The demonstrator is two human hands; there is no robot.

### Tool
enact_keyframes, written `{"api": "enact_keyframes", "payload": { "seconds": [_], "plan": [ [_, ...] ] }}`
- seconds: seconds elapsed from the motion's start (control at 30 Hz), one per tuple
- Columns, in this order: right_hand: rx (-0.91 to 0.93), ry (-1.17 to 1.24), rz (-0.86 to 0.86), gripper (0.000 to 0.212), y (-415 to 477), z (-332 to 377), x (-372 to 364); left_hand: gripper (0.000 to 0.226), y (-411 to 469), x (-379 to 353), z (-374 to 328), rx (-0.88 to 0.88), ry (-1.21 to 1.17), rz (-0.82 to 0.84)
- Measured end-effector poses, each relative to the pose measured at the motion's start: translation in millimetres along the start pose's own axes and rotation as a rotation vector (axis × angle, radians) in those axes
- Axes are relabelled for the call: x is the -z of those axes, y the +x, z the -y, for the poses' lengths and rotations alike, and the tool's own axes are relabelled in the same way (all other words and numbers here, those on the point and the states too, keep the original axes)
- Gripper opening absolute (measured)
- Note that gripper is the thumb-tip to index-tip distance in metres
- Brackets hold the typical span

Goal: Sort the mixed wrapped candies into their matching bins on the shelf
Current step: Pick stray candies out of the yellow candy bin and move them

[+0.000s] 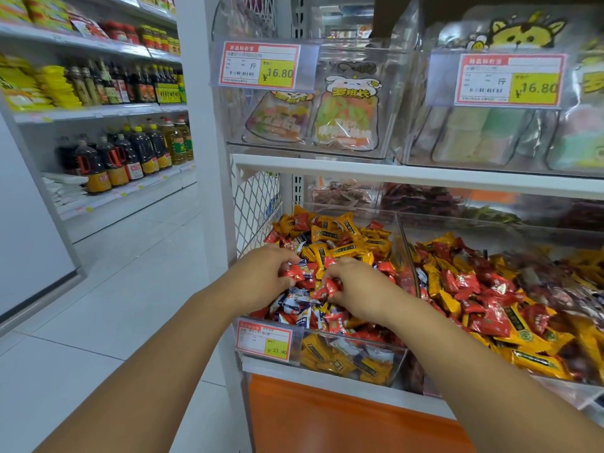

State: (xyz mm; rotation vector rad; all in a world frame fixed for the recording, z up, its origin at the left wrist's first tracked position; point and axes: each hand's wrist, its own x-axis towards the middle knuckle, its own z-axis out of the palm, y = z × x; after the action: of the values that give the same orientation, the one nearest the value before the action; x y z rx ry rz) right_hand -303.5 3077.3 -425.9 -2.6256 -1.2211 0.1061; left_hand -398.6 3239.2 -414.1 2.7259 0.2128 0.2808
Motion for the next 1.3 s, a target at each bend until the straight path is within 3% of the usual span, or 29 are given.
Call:
{"api": "enact_keyframes", "payload": {
  "seconds": [0.1, 0.2, 0.33, 0.47, 0.67, 0.8, 0.9, 1.0, 1.17, 1.3],
  "plan": [
    [0.009, 0.0, -0.13, 0.028, -10, -4, 24, 0.041, -1, 5, -2, -0.011, -0.061, -0.003],
    [0.036, 0.156, -0.179, 0.019, -26, -13, 52, 0.039, 0, 9, -7, -0.021, -0.193, -0.022],
    [-0.033, 0.279, -0.213, 0.016, -49, -38, 70, 0.038, 8, 6, -27, -0.041, -0.442, 0.043],
    [-0.106, 0.358, -0.342, 0.015, -71, -67, 87, 0.04, 24, -13, -69, -0.117, -0.529, 0.031],
    [-0.246, 0.21, -0.435, 0.019, -97, -118, 94, 0.033, 46, -55, -143, -0.276, -0.625, -0.112],
    [-0.336, 0.162, -0.239, 0.053, -111, -144, 88, 0.039, 52, -59, -157, -0.306, -0.332, -0.154],
    [-0.323, 0.128, -0.293, 0.036, -115, -144, 97, 0.035, 48, -39, -133, -0.241, -0.32, -0.111],
    [-0.153, 0.236, -0.307, 0.015, -112, -115, 103, 0.029, 31, -16, -97, -0.19, -0.267, -0.035],
    [0.093, 0.163, -0.079, 0.017, -86, -45, 83, 0.022, -8, 5, -46, -0.093, -0.274, 0.049],
    [0.146, -0.04, 0.175, 0.024, -53, -13, 54, 0.018, -37, 13, -13, -0.045, -0.207, 0.076]
  ]
}}
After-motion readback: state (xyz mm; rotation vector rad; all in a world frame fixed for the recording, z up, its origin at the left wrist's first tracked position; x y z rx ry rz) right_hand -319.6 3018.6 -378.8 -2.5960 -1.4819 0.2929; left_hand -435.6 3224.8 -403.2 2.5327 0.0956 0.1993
